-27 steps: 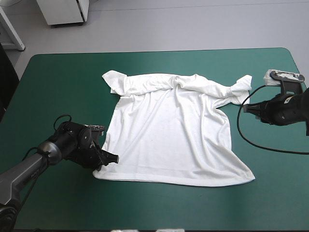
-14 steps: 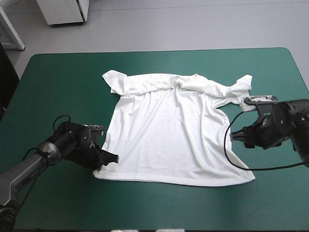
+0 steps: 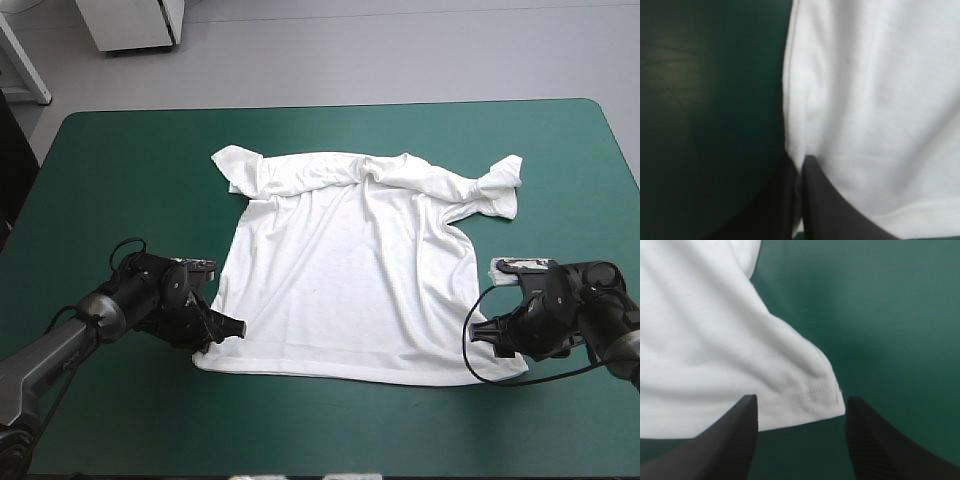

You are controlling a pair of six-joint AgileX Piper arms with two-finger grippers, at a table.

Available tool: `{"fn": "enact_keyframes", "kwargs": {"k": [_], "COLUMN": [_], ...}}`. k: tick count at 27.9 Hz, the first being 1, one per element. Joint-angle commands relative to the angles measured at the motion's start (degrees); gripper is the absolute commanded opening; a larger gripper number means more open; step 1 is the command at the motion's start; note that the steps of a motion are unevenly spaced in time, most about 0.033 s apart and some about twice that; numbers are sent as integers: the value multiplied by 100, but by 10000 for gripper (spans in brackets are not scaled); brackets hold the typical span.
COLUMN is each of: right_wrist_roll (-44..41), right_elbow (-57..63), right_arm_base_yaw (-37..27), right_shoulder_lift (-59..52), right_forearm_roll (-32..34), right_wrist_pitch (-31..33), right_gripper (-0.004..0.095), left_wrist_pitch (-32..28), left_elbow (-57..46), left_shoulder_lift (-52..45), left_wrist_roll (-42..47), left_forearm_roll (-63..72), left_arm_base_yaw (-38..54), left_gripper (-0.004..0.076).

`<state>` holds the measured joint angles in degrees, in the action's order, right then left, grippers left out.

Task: Fold the cloth

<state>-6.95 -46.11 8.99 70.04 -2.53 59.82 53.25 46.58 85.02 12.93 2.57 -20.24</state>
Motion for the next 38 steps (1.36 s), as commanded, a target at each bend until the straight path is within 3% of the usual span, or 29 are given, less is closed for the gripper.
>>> {"fn": "enact_keyframes", "kwargs": {"k": [1, 9, 15, 17, 21, 30, 34, 38], "right_wrist_roll": [-99, 90, 168, 317, 331, 374, 590, 695], "right_elbow": [200, 368, 502, 624, 772, -87, -1100, -3026], "right_arm_base_yaw": [-132, -405, -405, -394, -394, -394, -394, -394], "right_shoulder_lift": [-92, 459, 775, 774, 764, 351, 42, -29], "right_forearm_roll": [23, 24, -504, -769, -825, -902, -876, -900], "right_wrist_pitch": [-473, -757, -746, -736, -602, -380, -18, 479], "right_gripper": [459, 458, 447, 345, -16, -17, -17, -17], "left_wrist_pitch": [-259, -259, -259, -259, -266, 12, 431, 1246], "left_elbow": [-276, -266, -266, -266, -266, 250, 1096, 2970], "left_shoulder_lift": [209, 196, 196, 196, 196, -125, -518, -762], "left_wrist_roll": [-28, -28, -28, -89, -72, -83, -91, -352], "left_forearm_roll": [-16, -16, 36, 178, 286, 286, 130, 90], "left_arm_base_yaw": [-41, -41, -41, -41, -41, -41, -41, -41], "left_gripper": [-9, -9, -9, -9, -9, -9, -9, -9]}}
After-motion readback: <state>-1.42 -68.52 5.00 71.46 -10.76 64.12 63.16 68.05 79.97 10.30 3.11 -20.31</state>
